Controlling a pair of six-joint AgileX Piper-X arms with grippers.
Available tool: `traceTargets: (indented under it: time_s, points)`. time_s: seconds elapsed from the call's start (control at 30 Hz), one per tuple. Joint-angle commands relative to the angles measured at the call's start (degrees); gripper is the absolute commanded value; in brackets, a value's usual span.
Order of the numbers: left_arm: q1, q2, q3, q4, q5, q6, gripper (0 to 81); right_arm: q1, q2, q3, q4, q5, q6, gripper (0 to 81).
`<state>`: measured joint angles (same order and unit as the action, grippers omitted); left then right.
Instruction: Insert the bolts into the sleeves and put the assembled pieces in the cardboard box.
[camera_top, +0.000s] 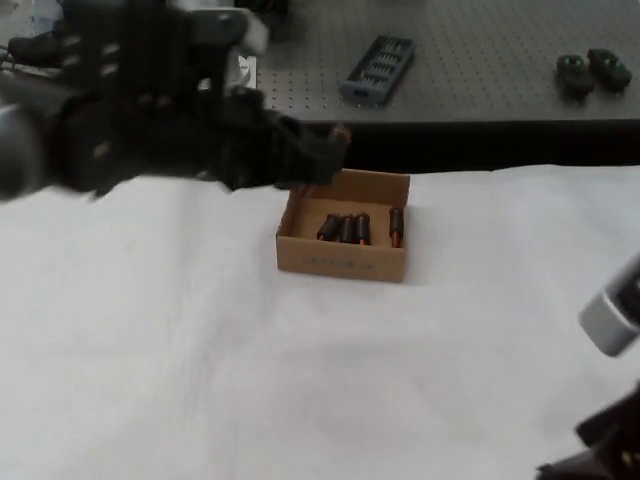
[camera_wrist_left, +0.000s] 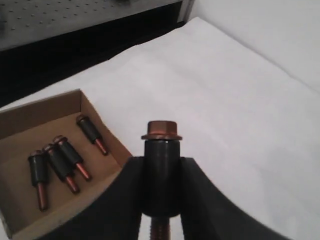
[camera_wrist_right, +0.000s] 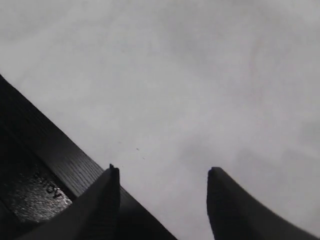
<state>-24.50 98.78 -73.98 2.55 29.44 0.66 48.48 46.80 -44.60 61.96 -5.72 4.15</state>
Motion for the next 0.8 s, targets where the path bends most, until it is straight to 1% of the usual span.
traceTargets:
  time_s: [0.0, 0.07, 0.17, 0.27, 0.3, 0.43, 0.57, 0.7, 0.73, 0.77]
  points:
    - [0.01, 4.41, -5.19, 2.94, -2.2, 2.08, 0.6, -0.38, -2.34, 0.48, 1.69, 1.78, -1.48, 36.1]
    - [0.01, 9.27, -11.05, 5.82, -3.99, 3.37, 0.6, -0.38, -4.2, 1.35, 1.72, 1.76, -1.48, 29.7]
    - [0.01, 15.65, -19.2, 8.67, -6.16, 4.18, 0.6, -0.38, -6.68, 2.69, 1.72, 2.38, -1.48, 16.7]
    - [0.01, 21.39, -25.67, 9.82, -7.83, 4.19, 0.6, -0.38, -8.4, 3.31, 1.83, 2.54, -1.48, 0.3]
    - [0.01, 23.25, -27.19, 9.81, -8.73, 4.19, 0.6, -0.38, -8.79, 3.35, 1.83, 2.54, -1.33, 1.7]
    - [0.01, 29.12, -32.87, 10.31, -12.77, 4.03, 0.6, -0.38, -9.57, 3.33, 1.68, 2.54, -1.26, 1.9]
    - [0.01, 33.63, -35.23, 10.71, -12.87, 4.03, 0.6, -0.38, -9.56, 3.33, 1.54, 2.54, -1.26, 1.9]
    - [0.01, 35.76, -35.27, 11.31, -13.37, 1.2, 0.2, -0.38, -9.56, 3.33, 1.54, 2.54, -1.26, 1.9]
    - [-0.2, 35.79, -35.27, 11.77, -13.37, 0.79, 1.1, -0.38, -9.56, 3.33, 1.54, 2.54, -1.26, 1.9]
    - [-0.34, 35.77, -35.27, 12.41, -13.37, 0.91, 4.1, -0.38, -9.56, 3.33, 1.54, 2.54, -1.26, 1.9]
